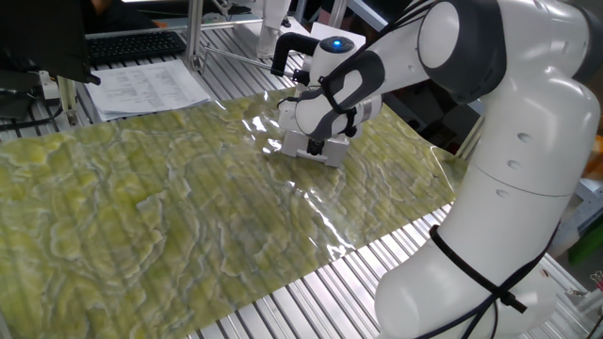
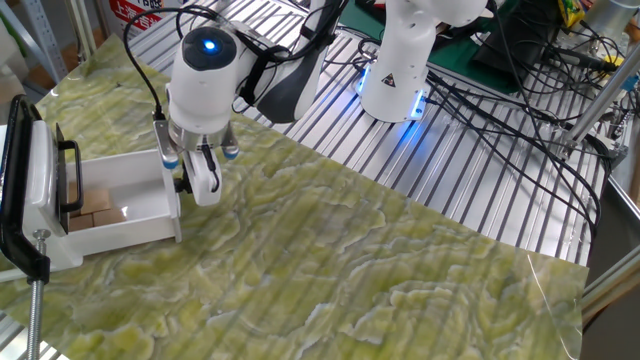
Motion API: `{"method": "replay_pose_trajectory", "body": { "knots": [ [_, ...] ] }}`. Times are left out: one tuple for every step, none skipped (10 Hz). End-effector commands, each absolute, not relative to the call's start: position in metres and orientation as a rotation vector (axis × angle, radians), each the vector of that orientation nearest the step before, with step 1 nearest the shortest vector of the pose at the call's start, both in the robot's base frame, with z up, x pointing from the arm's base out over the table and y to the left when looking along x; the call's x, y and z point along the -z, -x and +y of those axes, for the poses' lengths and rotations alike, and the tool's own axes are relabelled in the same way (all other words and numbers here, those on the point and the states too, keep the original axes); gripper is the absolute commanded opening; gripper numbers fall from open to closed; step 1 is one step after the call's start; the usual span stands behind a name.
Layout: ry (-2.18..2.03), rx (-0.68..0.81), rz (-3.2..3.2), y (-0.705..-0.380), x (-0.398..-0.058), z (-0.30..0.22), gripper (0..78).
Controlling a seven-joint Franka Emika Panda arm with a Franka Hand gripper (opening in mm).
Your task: Grasp the handle and close the drawer
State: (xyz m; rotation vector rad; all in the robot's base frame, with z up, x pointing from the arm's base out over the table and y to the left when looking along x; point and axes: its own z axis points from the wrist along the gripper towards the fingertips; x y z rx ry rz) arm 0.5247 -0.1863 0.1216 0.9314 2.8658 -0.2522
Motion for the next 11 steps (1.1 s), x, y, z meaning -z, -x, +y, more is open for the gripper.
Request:
{"method": "replay_pose_trajectory", "body": {
  "knots": [
    [-0.928,0.25,2.868,-0.529,-0.124,-0.187,1.1],
    [-0.932,0.25,2.866,-0.529,-0.124,-0.188,1.1],
    [-0.934,0.249,2.865,-0.53,-0.125,-0.188,1.1],
    [-0.935,0.25,2.864,-0.532,-0.125,-0.189,1.1],
    [-0.935,0.25,2.864,-0.533,-0.125,-0.19,1.1],
    [-0.935,0.25,2.864,-0.534,-0.125,-0.191,1.1],
    [-0.936,0.249,2.865,-0.536,-0.126,-0.192,1.1],
    [-0.936,0.25,2.865,-0.538,-0.126,-0.193,1.1],
    [-0.938,0.249,2.865,-0.539,-0.126,-0.194,1.1],
    [-0.94,0.248,2.864,-0.541,-0.127,-0.196,1.1],
    [-0.939,0.248,2.864,-0.542,-0.127,-0.197,1.1]
  ]
}}
